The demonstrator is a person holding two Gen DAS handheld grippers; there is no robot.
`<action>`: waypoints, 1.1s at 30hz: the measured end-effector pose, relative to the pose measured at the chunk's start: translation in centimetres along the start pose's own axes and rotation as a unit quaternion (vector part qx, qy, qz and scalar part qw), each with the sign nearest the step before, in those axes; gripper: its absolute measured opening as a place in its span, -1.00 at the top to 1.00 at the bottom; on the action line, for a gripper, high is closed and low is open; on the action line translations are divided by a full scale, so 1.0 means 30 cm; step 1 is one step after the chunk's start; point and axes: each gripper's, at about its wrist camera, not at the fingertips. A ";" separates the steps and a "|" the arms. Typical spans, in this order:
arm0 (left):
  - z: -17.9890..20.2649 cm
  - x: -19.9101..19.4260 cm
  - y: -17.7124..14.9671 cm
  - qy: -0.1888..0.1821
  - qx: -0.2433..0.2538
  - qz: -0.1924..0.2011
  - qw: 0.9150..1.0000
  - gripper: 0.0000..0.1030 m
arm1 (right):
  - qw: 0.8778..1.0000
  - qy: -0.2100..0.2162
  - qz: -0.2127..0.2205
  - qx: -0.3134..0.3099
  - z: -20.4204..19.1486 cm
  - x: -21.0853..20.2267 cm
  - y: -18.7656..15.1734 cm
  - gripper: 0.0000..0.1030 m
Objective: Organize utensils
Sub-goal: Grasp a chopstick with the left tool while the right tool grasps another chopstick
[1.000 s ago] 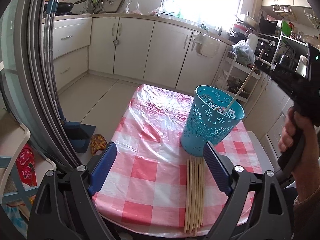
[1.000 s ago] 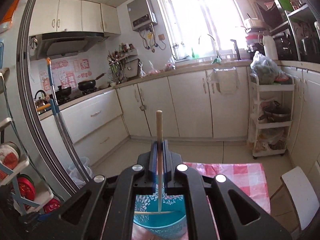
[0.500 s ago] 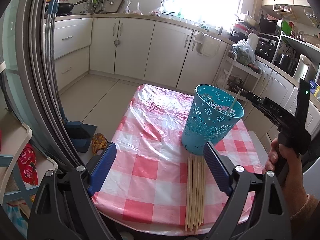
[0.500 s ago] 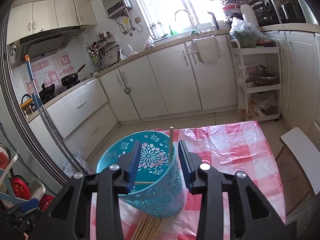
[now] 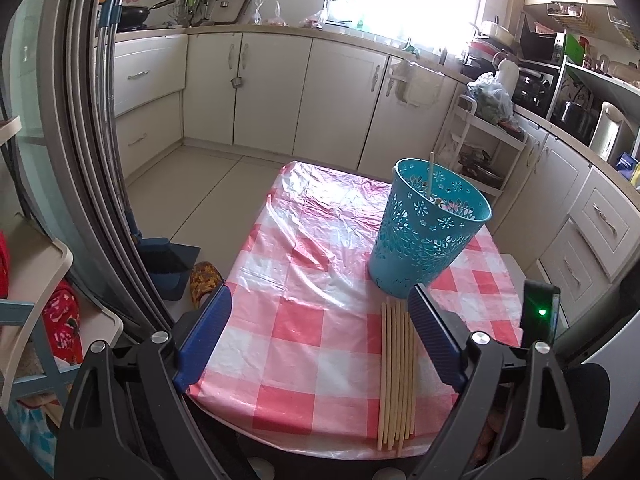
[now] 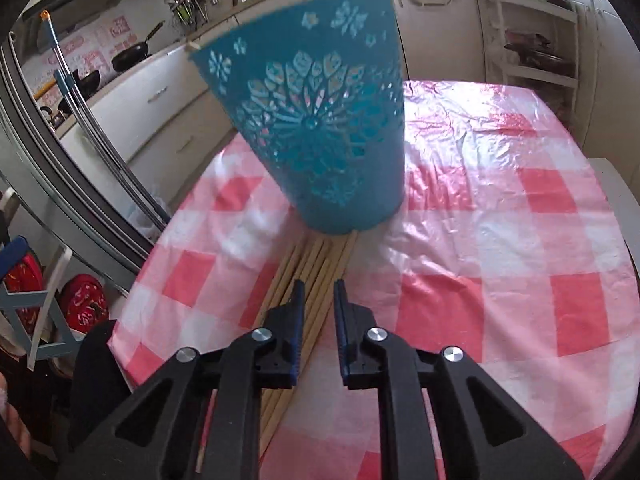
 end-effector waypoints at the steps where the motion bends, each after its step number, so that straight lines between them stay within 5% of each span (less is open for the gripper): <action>1: -0.002 0.000 -0.001 0.001 -0.001 -0.001 1.000 -0.67 | 1.000 -0.009 -0.006 -0.002 -0.004 0.018 0.003 0.72; 16: -0.003 0.075 -0.021 0.010 0.007 -0.037 0.999 -0.68 | 0.997 -0.048 -0.030 -0.051 0.028 0.035 -0.010 0.84; 25: 0.107 0.354 -0.056 0.013 0.076 -0.142 0.987 -0.68 | 0.995 -0.042 -0.054 -0.066 0.092 -0.001 -0.034 0.85; 33: 0.198 0.520 -0.039 0.043 0.111 -0.165 0.979 -0.68 | 0.998 -0.002 -0.040 -0.040 0.130 -0.007 -0.043 0.85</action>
Point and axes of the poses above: each gripper's, at about its wrist camera, not at the fingertips, and x roughly the way its jaws point, z to its right, y to its top, and after that the axes turned 10 degrees about -z, right-handed
